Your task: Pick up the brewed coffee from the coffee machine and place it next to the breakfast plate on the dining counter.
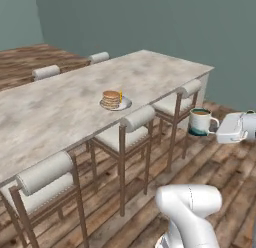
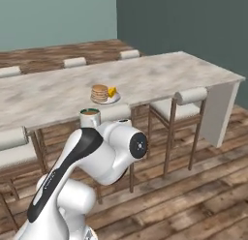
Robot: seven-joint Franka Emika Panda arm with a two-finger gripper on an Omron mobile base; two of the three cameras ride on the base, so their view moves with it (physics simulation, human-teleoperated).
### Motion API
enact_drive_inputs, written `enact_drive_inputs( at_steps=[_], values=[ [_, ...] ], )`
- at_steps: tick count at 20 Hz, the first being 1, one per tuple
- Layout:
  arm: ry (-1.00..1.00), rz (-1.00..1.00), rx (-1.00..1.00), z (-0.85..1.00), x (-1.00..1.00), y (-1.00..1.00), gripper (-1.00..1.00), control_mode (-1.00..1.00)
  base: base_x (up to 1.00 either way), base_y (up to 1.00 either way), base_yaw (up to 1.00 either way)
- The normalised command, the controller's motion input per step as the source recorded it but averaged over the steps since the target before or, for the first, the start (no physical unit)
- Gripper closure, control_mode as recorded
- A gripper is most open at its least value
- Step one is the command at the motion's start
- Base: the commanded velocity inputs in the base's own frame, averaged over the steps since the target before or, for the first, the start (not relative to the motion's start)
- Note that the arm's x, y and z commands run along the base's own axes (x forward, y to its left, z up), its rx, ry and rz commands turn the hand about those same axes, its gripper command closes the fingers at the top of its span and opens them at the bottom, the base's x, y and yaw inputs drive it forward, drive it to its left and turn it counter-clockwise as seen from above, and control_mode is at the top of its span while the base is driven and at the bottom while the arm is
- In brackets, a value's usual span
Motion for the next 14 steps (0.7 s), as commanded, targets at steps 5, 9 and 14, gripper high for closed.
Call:
enact_drive_inputs(
  at_steps=[5, 9, 14],
  values=[
    [0.0, 0.0, 0.0, 0.0, 0.0, 0.0, 1.0, 1.0, 1.0, -0.74, 0.35],
    [0.0, 0.0, 0.0, 0.0, 0.0, 0.0, 1.0, 1.0, 1.0, -0.64, 0.37],
    [0.0, 0.0, 0.0, 0.0, 0.0, 0.0, 1.0, 1.0, 1.0, -0.6, 0.4]
  ],
)
